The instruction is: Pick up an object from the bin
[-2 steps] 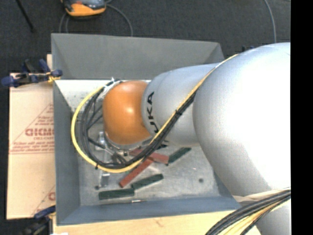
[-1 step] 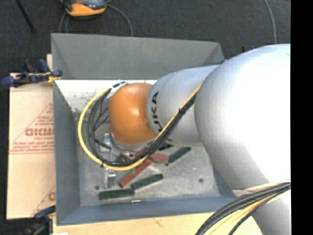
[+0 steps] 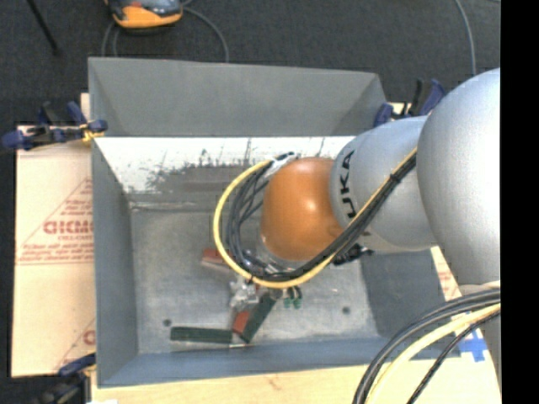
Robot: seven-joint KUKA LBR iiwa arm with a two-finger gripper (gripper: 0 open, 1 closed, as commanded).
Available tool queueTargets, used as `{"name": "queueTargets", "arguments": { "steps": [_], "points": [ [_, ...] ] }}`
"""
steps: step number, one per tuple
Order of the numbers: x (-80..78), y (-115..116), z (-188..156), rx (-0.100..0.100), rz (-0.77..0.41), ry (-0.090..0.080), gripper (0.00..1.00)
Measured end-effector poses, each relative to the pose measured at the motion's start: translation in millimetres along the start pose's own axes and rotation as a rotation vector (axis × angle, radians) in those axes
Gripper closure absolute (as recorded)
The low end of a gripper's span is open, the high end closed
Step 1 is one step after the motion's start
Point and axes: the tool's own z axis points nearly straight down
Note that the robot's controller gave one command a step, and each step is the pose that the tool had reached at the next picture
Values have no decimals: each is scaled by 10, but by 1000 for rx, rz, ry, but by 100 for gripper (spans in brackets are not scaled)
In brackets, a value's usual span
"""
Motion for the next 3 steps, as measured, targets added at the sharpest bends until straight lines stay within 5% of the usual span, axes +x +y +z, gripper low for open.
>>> {"name": "queueTargets", "arguments": {
  "steps": [1, 2, 3],
  "points": [
    [25, -27, 40, 4, 4, 6, 0],
    [26, -29, 40, 4, 6, 7, 0],
    [-82, -456, 59, 2, -354, -3, 100]
  ]
}}
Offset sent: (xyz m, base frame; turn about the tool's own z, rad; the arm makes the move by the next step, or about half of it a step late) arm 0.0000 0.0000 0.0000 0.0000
